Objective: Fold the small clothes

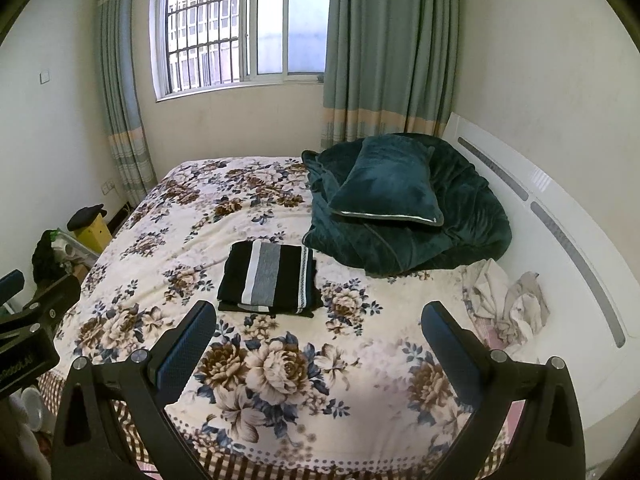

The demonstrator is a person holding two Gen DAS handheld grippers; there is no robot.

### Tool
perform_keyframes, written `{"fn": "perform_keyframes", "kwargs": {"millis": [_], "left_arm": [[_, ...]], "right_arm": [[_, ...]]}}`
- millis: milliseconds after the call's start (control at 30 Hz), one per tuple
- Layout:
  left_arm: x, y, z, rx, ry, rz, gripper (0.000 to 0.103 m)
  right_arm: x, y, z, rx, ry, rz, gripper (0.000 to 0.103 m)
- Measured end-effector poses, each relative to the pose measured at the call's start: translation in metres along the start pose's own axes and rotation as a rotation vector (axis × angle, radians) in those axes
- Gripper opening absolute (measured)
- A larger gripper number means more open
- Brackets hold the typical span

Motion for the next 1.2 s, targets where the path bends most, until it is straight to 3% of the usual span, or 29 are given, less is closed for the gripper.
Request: {"fn": "perform_keyframes", "kwargs": {"millis": [1200], "left_arm": [[0.0,-0.02,-0.003,0.014,0.014,0.01,0.103]], "right_arm": [[-0.008,-0.014,0.006,0.004,0.028,0.017,0.103]]}}
Point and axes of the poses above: each gripper's, at about its wrist camera, not at the fingertips, and x roughly against the way its jaws point, z to its left, y to its top, the point moved 4 cm from there along -x, roughly the way its jaws point, and after that the axes turned 15 degrees about -y, right-handed, at the moved point
